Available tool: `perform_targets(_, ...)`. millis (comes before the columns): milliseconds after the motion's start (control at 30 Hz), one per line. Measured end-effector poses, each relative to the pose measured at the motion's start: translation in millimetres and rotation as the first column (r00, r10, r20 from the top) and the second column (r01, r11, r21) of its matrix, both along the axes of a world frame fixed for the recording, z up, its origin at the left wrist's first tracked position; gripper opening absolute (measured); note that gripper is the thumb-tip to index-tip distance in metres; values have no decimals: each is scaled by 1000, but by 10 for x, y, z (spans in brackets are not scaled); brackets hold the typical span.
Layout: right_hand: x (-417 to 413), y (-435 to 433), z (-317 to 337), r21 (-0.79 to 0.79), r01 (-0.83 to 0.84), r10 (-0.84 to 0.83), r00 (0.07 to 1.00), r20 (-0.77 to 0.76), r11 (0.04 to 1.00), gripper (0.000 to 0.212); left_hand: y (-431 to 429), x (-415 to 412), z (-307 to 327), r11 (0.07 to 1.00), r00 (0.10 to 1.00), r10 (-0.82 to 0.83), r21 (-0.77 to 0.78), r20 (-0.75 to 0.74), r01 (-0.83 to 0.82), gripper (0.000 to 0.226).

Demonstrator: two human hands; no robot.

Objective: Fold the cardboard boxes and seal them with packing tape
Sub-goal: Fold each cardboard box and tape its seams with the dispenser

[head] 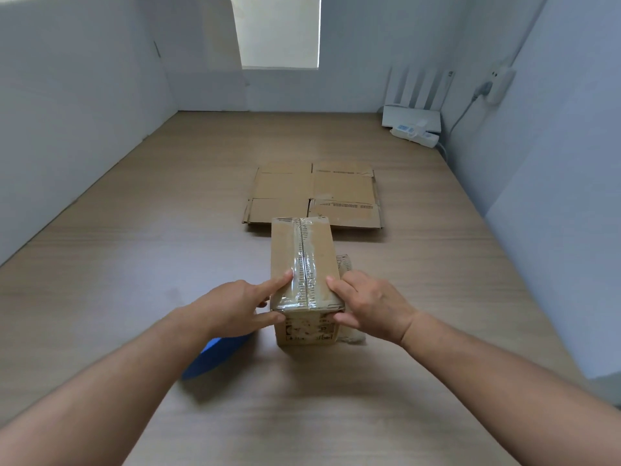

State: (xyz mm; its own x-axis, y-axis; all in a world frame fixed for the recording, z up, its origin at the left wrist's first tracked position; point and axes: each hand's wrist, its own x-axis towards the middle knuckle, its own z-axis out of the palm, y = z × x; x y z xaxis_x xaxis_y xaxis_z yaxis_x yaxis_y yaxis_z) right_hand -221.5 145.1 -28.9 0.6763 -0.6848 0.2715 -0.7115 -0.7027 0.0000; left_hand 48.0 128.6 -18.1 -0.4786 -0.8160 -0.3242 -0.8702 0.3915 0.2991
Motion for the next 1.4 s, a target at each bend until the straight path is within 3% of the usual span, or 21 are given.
perform_targets(167,42,-4,11,90,34,-34,999,-1,995,65,76,-50,-187,987,995,95,-129,-39,-99,80)
perform_targets(267,99,-40,-5,221,152,-138,987,-80,963,60,121,-121,-299,966,989,145,-210,-37,-149,83)
perform_targets(367,141,-24,-26,249,212,-183,974,-136,945,58,284,-214,-404,933,958,276,-216,-82,-287,95)
perform_targets(433,155,0,-59,246,229,-205,972,-118,942,60,488,-359,-515,891,880,397,-123,-259,-438,98)
perform_targets(533,168,33,-105,228,227,-212,973,-88,947,63,703,-567,-550,821,671,531,117,-517,-559,92)
perform_targets(700,187,53,-96,246,257,-246,966,-77,934,62,658,-641,-509,778,529,609,317,-590,-542,90)
perform_targets(767,222,110,-92,274,308,-300,951,-71,911,69,686,-632,-476,758,467,642,414,-608,-504,69)
perform_targets(833,333,189,-65,356,412,-435,900,-17,839,85,762,-610,-464,775,500,630,444,-594,-450,53)
perform_targets(900,494,197,9,421,538,-608,793,39,730,105,846,-627,-467,819,601,565,468,-565,-331,58)
perform_targets(1000,594,133,141,369,713,-735,669,-107,596,112,952,-711,-481,853,798,394,504,-456,-133,81)
perform_targets(1067,541,114,194,368,710,-704,687,-177,601,108,941,-722,-444,871,860,335,475,-385,-127,74)
perform_targets(1167,337,93,276,432,662,-636,737,-227,613,110,844,-614,-278,882,768,467,299,-439,-365,45)
perform_targets(1267,44,65,425,469,645,-581,758,-295,603,114,671,-513,-56,779,589,592,203,-551,-593,35)
perform_targets(1400,-332,60,614,517,558,-411,829,-379,649,114,424,-592,145,803,691,495,-27,-528,-596,62)
